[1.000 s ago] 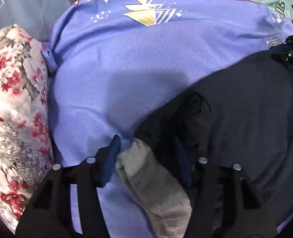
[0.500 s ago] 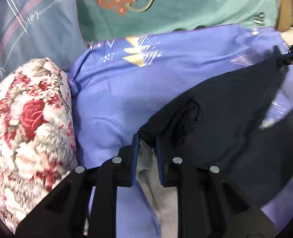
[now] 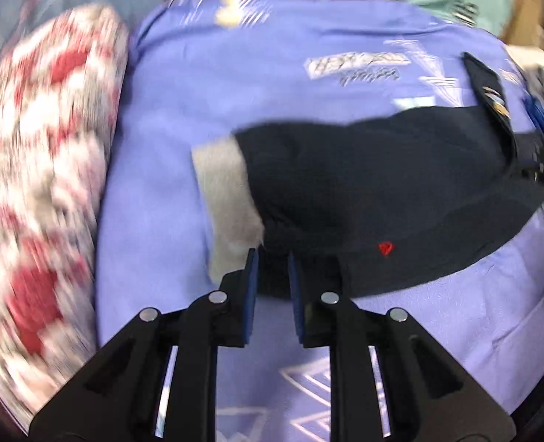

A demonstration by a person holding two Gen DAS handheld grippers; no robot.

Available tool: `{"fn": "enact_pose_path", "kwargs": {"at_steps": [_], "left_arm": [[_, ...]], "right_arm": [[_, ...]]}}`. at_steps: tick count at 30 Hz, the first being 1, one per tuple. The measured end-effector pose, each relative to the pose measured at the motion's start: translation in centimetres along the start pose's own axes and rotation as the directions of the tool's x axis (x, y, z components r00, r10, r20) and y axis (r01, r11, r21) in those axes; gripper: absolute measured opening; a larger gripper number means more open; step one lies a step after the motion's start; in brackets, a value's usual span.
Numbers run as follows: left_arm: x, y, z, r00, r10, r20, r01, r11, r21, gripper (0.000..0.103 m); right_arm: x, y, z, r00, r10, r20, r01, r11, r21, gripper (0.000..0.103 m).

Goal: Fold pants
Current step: 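Fold the waistband toward the bear-patch leg with the left tool and release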

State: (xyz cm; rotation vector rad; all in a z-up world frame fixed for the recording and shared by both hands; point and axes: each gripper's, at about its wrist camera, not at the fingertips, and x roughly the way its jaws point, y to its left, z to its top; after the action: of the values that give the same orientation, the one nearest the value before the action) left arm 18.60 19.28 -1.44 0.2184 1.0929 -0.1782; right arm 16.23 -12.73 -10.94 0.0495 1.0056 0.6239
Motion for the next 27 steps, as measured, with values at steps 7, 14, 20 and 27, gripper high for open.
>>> {"fn": "enact_pose_path", "kwargs": {"at_steps": [7, 14, 20, 27], "left_arm": [[-0.4, 2.0, -1.1, 0.999, -0.037, -0.008, 0.032, 0.937, -0.349, 0.068], [-0.3, 3.7, -0.2, 0.999, -0.014, -0.046, -0.012, 0.845, -0.534, 0.077], [2.6, 2.0, 0.1, 0.99, -0.081, -0.116, -0.009, 0.784, -0.62, 0.064], [3.9, 0.4, 0.8, 0.987, -0.053, -0.154, -0.055, 0.782, -0.621, 0.045]], "right_arm": [[0.6, -0.2, -1.0, 0.999, 0.013, 0.043, -0.017, 0.996, 0.09, 0.032], [-2.9, -2.1, -1.5, 0.974, -0.152, 0.169, 0.135, 0.985, 0.107, 0.044], [-5.3, -7.4, -2.6, 0.937, -0.299, 0.184, 0.24, 0.928, 0.284, 0.057], [-5.7, -7.5, -2.6, 0.931, -0.3, 0.21, 0.233, 0.928, 0.291, 0.057]]}}
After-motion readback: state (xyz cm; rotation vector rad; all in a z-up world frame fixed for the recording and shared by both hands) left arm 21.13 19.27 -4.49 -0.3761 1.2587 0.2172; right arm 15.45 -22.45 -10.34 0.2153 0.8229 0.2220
